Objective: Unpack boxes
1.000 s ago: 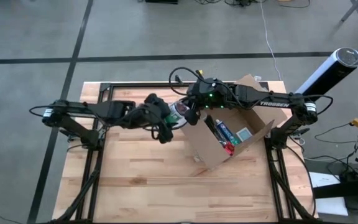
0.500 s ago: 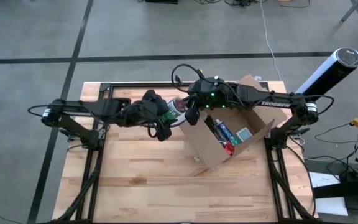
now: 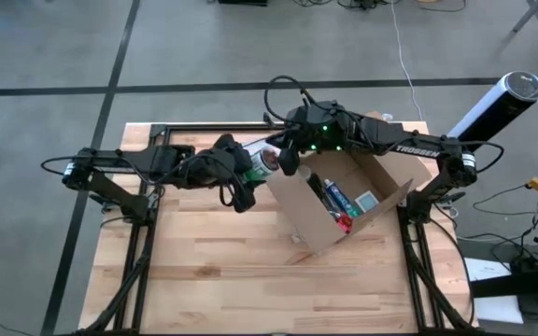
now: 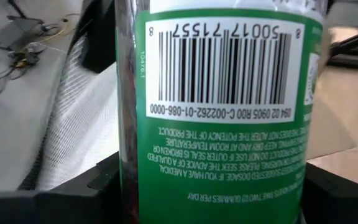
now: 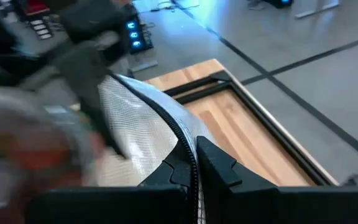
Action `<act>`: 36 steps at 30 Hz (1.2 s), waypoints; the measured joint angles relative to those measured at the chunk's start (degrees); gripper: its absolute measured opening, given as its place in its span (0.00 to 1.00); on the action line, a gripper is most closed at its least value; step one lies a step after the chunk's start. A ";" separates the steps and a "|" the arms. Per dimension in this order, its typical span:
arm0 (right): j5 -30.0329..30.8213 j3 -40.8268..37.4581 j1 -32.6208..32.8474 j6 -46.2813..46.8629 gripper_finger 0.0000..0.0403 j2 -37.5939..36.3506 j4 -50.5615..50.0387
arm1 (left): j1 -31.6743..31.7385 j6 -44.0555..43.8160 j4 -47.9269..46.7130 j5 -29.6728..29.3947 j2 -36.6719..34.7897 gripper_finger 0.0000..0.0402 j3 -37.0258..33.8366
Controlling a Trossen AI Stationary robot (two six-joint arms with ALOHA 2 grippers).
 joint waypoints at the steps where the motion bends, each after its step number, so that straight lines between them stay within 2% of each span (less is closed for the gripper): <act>1: -0.57 0.73 0.08 -0.01 0.00 0.26 -0.67 | 0.02 0.00 -0.58 -0.76 0.00 0.65 -0.01; 6: -1.21 3.37 0.81 -0.86 0.00 1.14 -4.03 | 0.24 -0.87 -2.69 -3.31 0.00 0.65 -0.01; 19: -1.78 6.57 2.87 -1.08 0.00 1.20 -4.72 | 1.68 -7.21 -11.11 -3.29 -0.11 0.65 -0.10; 28: -2.71 7.97 5.43 -0.11 0.00 3.07 -6.23 | 4.41 -12.39 -9.56 -3.53 -0.15 0.65 1.08; 36: -4.67 7.91 7.78 -0.03 0.00 4.47 -7.19 | 5.97 -17.46 -9.06 -7.40 -0.20 0.65 3.72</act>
